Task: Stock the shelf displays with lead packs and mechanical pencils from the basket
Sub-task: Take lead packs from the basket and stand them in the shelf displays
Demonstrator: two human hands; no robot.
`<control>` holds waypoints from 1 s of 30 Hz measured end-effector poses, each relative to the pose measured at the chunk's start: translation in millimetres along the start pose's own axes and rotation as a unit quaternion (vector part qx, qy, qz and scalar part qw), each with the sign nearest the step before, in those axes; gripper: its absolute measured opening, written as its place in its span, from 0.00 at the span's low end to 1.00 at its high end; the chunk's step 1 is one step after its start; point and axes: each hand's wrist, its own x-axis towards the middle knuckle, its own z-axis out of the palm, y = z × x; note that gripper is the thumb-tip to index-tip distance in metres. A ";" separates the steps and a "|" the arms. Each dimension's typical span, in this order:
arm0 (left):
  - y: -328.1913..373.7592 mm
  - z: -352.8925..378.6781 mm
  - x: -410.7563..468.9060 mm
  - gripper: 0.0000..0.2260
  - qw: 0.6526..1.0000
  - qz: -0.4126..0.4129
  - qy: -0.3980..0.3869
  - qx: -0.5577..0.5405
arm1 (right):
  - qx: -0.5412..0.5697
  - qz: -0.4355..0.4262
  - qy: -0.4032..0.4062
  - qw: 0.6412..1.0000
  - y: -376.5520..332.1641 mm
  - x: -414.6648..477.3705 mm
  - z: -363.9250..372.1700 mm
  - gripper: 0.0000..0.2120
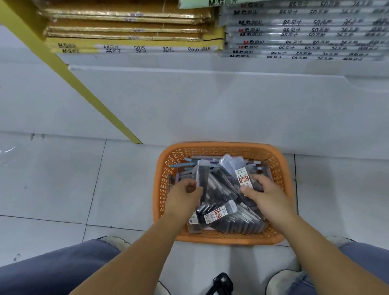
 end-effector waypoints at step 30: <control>255.0 -141.9 -211.1 0.15 0.894 0.325 -0.174 -0.254 | -0.012 -0.439 0.007 0.898 -285.5 -202.1 -71.9 0.36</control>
